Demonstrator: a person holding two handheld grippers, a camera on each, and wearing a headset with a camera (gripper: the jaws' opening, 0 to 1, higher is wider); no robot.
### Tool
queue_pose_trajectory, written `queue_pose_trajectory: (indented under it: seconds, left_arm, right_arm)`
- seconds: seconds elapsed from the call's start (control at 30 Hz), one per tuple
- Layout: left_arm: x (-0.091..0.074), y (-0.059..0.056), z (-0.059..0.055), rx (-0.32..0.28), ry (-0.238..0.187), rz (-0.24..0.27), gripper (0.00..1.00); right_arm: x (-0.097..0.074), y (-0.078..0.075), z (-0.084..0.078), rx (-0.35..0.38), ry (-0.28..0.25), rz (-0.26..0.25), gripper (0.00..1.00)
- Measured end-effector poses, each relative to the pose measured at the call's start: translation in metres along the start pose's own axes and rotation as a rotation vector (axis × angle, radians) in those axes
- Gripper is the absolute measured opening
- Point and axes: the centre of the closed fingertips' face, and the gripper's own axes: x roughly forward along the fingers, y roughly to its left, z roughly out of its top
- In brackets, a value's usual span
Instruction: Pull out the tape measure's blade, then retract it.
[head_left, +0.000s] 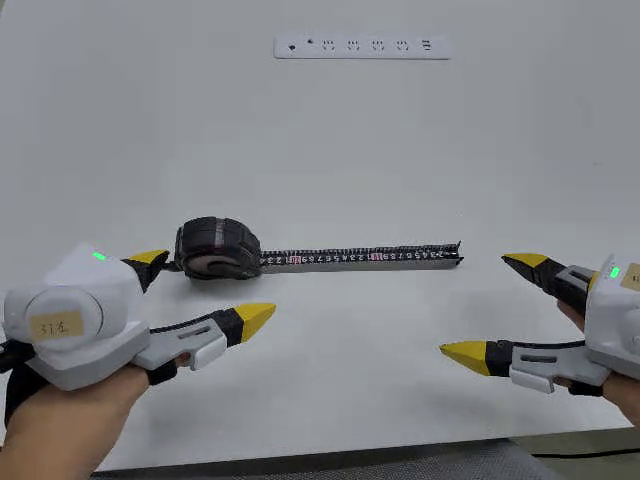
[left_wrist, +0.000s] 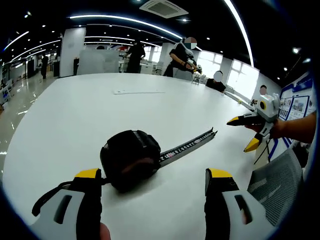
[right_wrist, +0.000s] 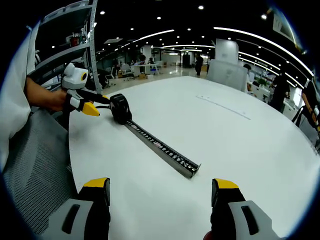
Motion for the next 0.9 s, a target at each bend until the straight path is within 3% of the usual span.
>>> queue_pose_trajectory:
  seconds: [0.4, 0.8, 0.9]
  left_arm:
    - [0.010, 0.004, 0.005, -0.044, -0.016, 0.026, 0.82]
    - [0.019, 0.013, 0.007, -0.081, -0.019, 0.136, 0.77]
    - [0.022, 0.016, 0.009, -0.115, -0.024, 0.156, 0.75]
  right_arm:
    - [0.006, -0.016, 0.005, -0.027, 0.013, 0.013, 0.80]
    - [0.016, -0.032, 0.003, -0.103, 0.071, 0.086, 0.63]
    - [0.021, -0.036, 0.003, -0.130, 0.082, 0.110, 0.58]
